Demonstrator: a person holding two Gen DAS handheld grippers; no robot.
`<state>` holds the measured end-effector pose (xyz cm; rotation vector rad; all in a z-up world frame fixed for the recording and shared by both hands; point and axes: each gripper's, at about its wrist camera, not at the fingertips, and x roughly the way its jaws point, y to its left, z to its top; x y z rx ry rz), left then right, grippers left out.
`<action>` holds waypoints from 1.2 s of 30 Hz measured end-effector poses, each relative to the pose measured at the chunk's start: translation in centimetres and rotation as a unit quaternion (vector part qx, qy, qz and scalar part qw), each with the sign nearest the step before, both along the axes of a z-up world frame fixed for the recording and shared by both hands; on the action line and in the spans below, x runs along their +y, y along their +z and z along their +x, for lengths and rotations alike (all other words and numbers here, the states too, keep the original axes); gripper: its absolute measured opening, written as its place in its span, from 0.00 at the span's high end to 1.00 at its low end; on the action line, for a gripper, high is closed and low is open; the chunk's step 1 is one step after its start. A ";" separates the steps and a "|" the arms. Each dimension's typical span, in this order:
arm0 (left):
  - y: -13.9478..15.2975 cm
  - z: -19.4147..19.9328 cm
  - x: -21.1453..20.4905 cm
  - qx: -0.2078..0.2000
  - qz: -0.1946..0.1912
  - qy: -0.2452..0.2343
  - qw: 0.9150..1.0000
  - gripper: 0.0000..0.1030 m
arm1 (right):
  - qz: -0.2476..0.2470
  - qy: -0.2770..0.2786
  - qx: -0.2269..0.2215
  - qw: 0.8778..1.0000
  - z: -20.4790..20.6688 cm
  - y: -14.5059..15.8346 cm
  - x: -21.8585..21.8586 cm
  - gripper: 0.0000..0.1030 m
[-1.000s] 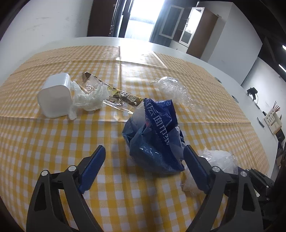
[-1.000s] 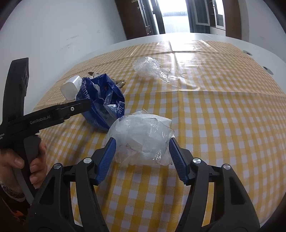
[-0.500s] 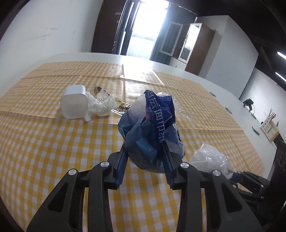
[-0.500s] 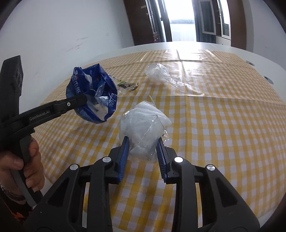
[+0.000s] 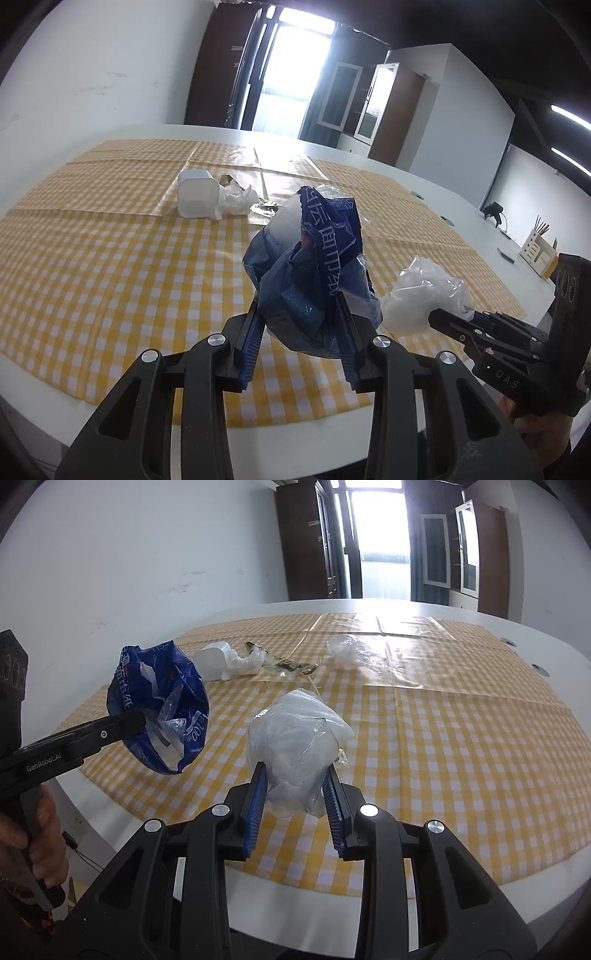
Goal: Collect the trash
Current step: 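Carry both held bags down over the blue wastebasket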
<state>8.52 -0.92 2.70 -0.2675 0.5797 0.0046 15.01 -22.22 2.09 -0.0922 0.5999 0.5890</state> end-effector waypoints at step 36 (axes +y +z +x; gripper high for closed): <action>-8.2 -16.9 -2.2 0.068 0.040 -0.037 0.996 0.65 | -0.040 0.063 0.029 0.997 -16.2 -7.7 -2.8 0.72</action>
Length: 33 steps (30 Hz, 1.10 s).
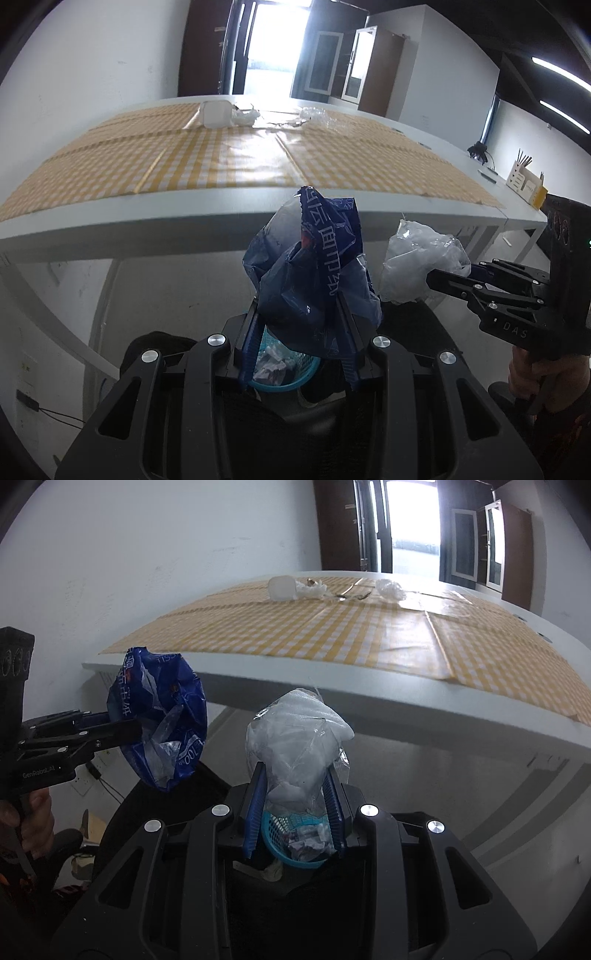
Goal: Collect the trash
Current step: 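Carry both held bags down over the blue wastebasket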
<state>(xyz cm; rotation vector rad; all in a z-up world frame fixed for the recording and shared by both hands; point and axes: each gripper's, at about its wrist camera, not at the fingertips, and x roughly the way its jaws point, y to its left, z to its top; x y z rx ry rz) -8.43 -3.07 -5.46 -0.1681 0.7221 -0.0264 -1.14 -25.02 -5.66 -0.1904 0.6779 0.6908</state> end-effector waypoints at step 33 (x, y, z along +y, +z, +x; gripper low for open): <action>-21.0 11.8 5.1 0.228 -0.067 0.062 0.969 0.65 | -0.146 -0.028 0.211 0.966 12.1 -18.9 7.0 0.71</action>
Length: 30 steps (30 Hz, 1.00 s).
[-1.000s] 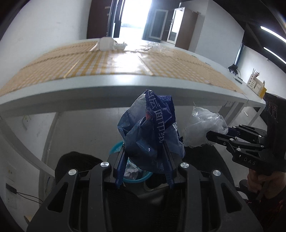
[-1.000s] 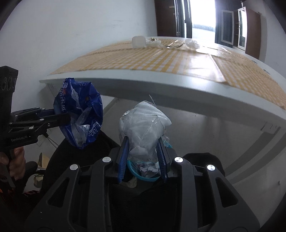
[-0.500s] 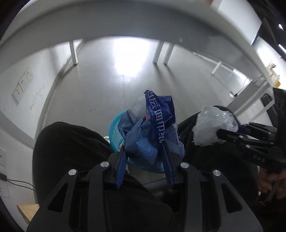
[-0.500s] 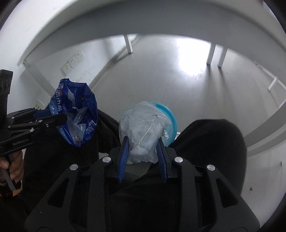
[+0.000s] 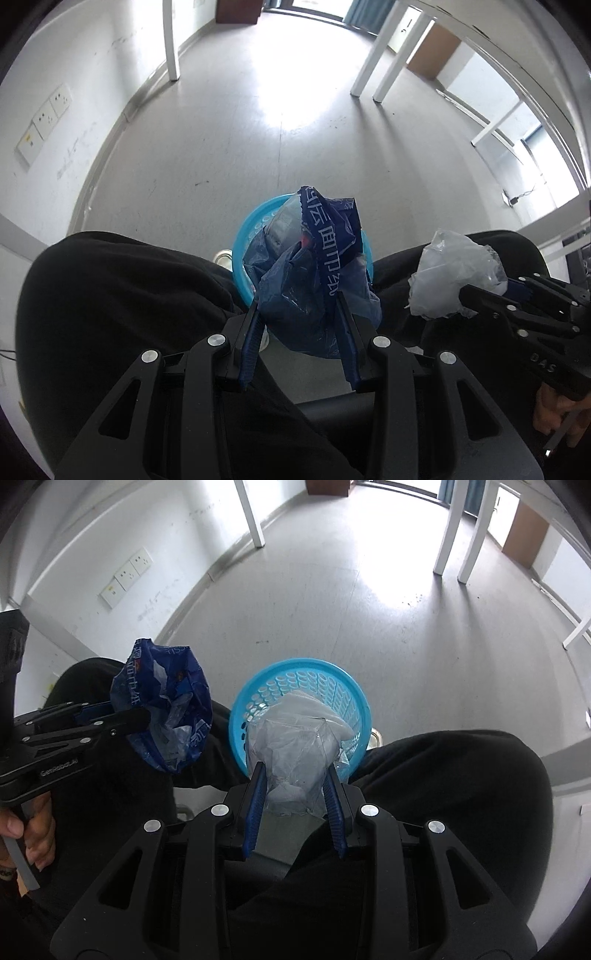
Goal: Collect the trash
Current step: 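Carry both held bags down over the blue wastebasket, then open the left tool over the basket while the right tool releases its bag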
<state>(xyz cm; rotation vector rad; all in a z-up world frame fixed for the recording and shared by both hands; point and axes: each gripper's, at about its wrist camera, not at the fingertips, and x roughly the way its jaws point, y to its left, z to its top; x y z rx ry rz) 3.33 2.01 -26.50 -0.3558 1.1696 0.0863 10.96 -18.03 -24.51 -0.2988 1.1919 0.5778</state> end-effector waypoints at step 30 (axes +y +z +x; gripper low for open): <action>-7.8 8.3 0.0 0.104 0.002 -0.004 0.995 0.65 | -0.064 -0.034 0.089 0.993 8.0 -10.1 4.2 0.71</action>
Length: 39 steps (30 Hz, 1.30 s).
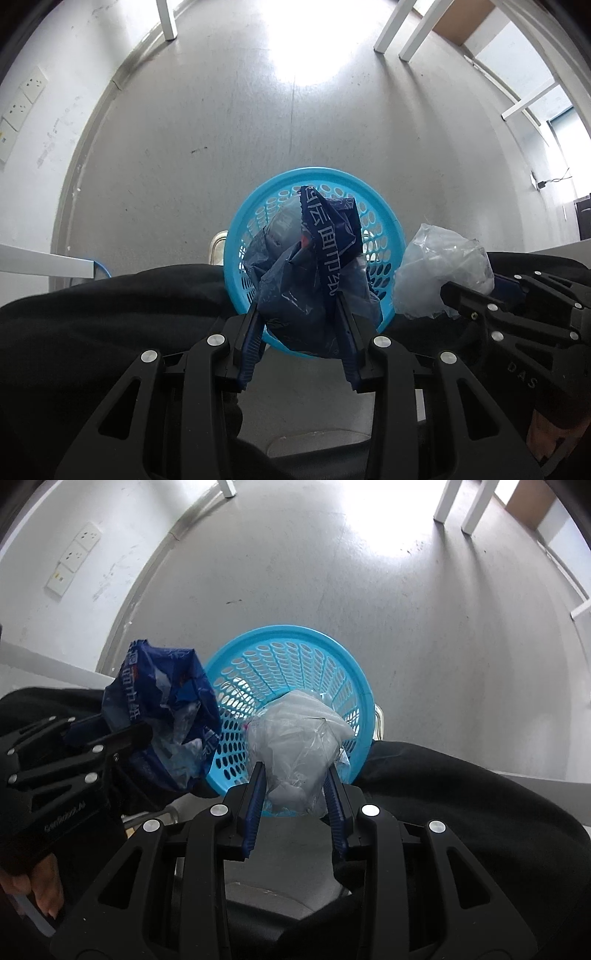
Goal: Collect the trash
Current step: 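Open the left tool over the basket while the right tool releases its bag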
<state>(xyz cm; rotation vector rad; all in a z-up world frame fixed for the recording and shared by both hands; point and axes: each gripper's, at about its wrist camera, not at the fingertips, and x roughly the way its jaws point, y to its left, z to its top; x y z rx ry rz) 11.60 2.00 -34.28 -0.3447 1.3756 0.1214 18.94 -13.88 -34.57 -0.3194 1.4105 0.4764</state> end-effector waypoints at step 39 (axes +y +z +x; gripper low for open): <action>-4.7 5.1 2.0 0.045 0.012 0.028 0.999 0.39 | -0.022 -0.074 0.080 0.994 6.4 -8.4 0.2 0.49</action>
